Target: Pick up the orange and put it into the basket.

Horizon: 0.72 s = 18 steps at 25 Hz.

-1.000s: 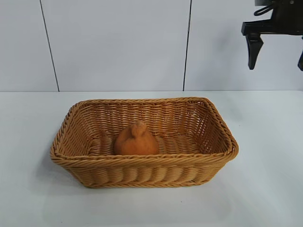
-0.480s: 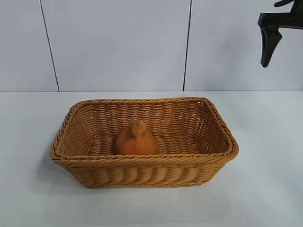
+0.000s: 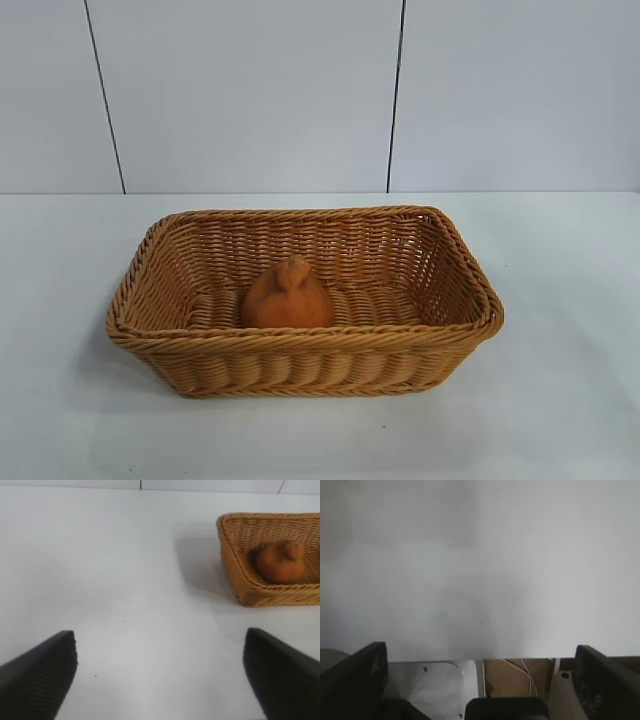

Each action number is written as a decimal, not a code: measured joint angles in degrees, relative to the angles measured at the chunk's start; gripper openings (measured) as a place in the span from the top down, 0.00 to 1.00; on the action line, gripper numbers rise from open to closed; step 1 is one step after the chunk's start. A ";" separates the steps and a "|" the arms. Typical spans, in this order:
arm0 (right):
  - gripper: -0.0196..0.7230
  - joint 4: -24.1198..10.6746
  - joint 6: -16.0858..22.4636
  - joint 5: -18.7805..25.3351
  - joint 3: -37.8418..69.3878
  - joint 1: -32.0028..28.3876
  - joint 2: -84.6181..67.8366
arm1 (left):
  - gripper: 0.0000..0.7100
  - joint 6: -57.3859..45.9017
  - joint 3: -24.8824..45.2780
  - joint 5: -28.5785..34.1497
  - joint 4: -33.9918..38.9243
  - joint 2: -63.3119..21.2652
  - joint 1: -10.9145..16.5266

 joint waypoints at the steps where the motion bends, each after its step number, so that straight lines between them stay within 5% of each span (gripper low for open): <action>1: 0.04 0.00 0.00 -1.37 3.27 0.00 -2.70 | 0.09 0.00 0.00 0.00 0.00 0.00 0.00; 7: 0.04 0.21 0.00 -6.66 16.05 0.00 -23.26 | 0.09 0.00 0.00 0.00 0.00 0.00 0.00; 18: 0.04 1.97 -0.12 -8.48 16.51 0.00 -53.90 | 0.09 0.00 0.00 0.00 0.00 0.00 0.00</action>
